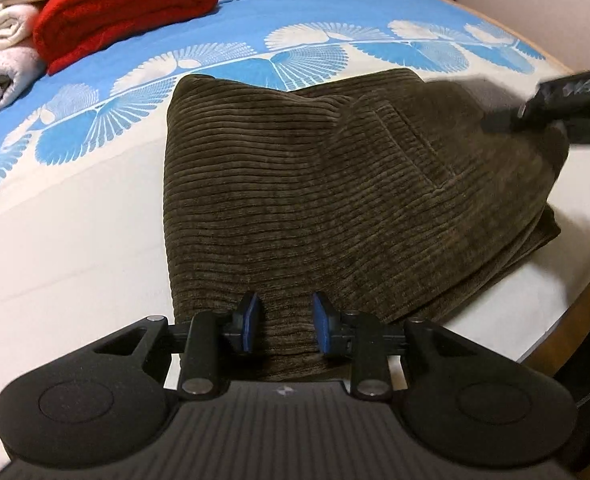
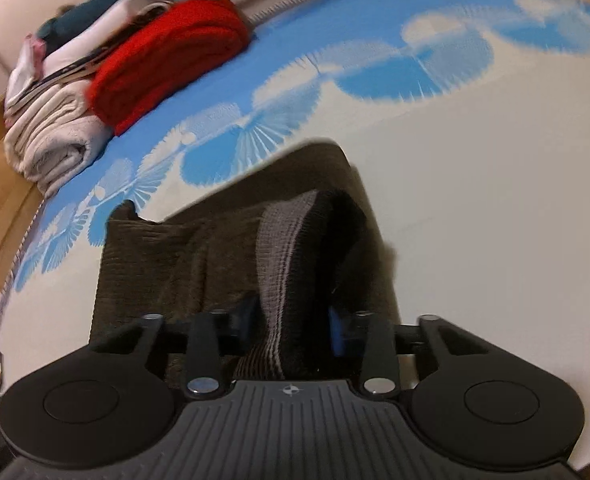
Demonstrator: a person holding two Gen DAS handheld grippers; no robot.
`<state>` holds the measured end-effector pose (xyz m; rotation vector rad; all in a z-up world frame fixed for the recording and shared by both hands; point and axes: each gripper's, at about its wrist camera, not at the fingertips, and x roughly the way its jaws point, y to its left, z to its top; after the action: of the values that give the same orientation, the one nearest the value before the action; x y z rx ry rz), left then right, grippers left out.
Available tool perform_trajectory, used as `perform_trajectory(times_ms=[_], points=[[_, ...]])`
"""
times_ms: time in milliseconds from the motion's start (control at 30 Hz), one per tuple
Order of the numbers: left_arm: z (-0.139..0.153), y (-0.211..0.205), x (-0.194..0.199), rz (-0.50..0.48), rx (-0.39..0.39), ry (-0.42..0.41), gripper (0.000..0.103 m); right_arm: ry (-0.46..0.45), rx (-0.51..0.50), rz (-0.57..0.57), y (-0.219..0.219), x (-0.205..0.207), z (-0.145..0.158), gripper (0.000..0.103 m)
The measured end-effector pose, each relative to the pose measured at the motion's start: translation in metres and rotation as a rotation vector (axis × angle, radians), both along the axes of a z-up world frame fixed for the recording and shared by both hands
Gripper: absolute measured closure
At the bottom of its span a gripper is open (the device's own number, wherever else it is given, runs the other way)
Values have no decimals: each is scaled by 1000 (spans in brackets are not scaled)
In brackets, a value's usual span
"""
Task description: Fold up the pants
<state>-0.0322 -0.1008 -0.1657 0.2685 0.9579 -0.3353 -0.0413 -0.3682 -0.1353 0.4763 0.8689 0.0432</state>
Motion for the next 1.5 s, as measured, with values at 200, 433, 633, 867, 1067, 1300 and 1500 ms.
perform_trajectory(times_ms=[200,433,633,867,1067,1300,1500], points=[[5,10,1,42,-62,20,70,-365,-102,75,15,-28,51,88],[3,10,3,41,-71,29,69,102,-160,-265,-41,-8,-10,103],[3,9,5,52,-67,24,69,-176,-136,-193,-33,-38,27,99],[2,9,7,47,-72,28,69,-11,-288,138,16,-12,0,88],[12,16,13,61,-88,80,66,-19,-280,118,13,-15,0,88],[61,41,19,72,-28,32,56,-96,-319,76,18,-10,11,78],[100,57,24,57,-16,-40,48,-156,-245,-13,13,-4,41,53]])
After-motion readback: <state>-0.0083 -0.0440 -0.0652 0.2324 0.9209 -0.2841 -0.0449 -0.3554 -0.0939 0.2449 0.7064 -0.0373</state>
